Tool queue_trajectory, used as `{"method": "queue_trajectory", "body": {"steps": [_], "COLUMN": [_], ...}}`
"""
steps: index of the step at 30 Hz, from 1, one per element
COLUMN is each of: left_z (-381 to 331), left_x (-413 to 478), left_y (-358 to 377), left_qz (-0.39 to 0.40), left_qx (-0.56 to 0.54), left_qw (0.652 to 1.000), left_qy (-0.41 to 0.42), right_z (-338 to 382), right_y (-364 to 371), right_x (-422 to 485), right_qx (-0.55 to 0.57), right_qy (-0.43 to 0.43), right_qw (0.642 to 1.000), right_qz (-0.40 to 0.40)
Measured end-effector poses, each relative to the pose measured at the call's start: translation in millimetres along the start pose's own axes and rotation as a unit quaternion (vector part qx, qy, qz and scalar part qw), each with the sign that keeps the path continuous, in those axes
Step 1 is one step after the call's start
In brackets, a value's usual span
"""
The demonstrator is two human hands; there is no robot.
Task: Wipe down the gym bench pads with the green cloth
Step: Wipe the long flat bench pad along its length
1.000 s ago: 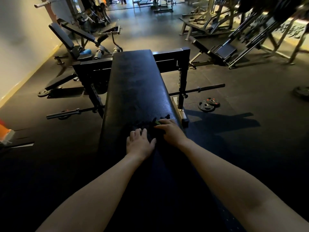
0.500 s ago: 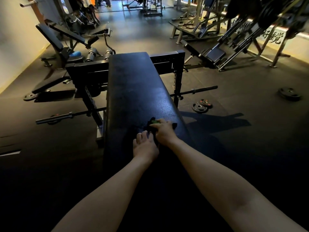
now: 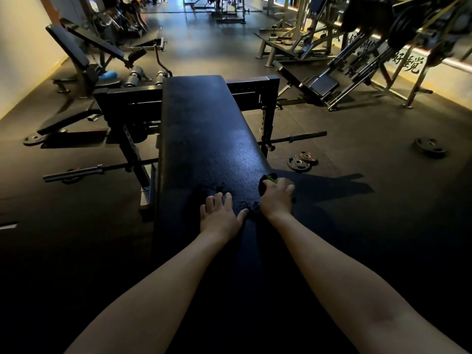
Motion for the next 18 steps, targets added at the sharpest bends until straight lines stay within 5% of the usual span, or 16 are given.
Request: {"method": "queue_trajectory", "body": {"steps": [5,9,18], "left_z": [18.9,48.4,95.6], "left_x": [-3.4,-21.5,-34.3], "left_y": [-11.8,-20.8,-10.9], "left_qz": [0.006,-0.046,0.013], "left_qx": [-0.032,-0.057,-0.11], "left_qw": [0.998,0.997,0.98], "left_qy": [0.052,-0.021,-0.165], "right_z": [54.0,70.1,32.1], "right_y": [26.8,31.3,14.4], "right_x": [-37.7,-39.8,-16.5], "right_qx": [-0.019,-0.006,-0.018], "right_qy": [-0.113,-0.209,-0.049], "right_qw": [0.991,0.968,0.999], "right_qz": [0.068,0.135,0.012]}}
Point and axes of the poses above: each hand's wrist, its own x-axis towards the middle knuckle, its own y-axis out of the palm, z = x × y, the point moved 5 cm from there along x, towards the middle knuckle, and after that the axes turned 14 degrees about y, right-handed, at the moved point
